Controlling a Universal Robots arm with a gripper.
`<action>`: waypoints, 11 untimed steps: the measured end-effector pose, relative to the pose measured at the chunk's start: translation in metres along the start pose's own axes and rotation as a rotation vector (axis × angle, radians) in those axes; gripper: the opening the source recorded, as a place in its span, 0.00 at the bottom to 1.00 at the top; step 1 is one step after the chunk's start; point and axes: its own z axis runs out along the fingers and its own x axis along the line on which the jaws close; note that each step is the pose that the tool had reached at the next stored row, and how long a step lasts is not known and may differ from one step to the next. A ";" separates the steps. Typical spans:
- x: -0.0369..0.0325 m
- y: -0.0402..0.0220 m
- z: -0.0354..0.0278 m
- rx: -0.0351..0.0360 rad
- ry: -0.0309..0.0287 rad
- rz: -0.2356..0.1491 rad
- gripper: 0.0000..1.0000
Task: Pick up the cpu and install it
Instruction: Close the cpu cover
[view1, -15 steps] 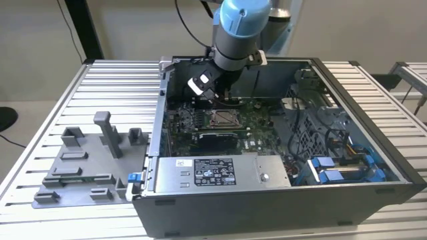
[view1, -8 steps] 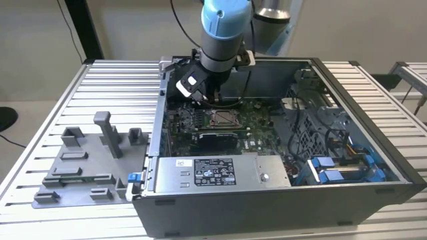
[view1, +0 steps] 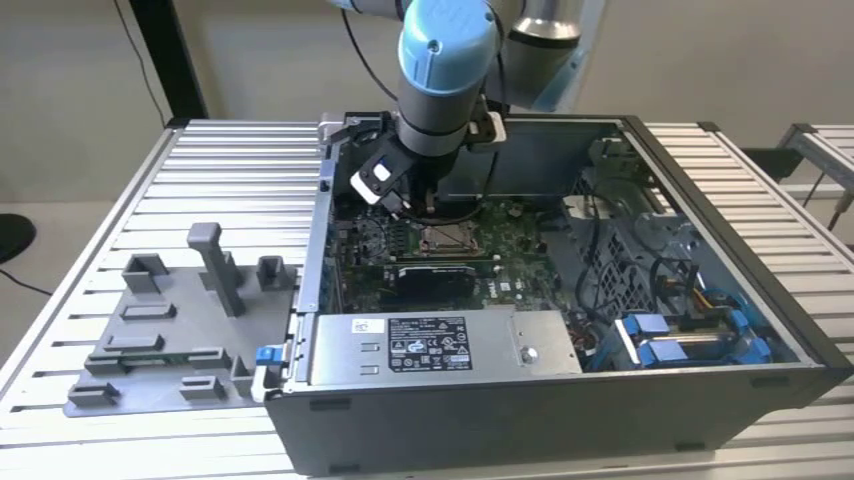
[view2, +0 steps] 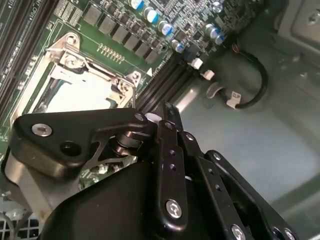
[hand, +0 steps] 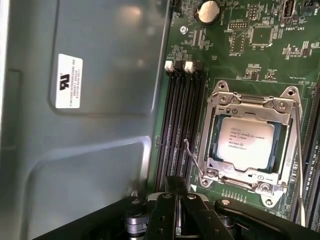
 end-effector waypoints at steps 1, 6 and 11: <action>-0.0008 -0.0001 0.0014 0.0000 -0.0007 0.000 0.00; -0.0052 -0.0006 0.0091 0.0006 -0.0046 0.000 0.00; -0.0075 -0.0008 0.0124 0.0008 -0.0064 0.000 0.00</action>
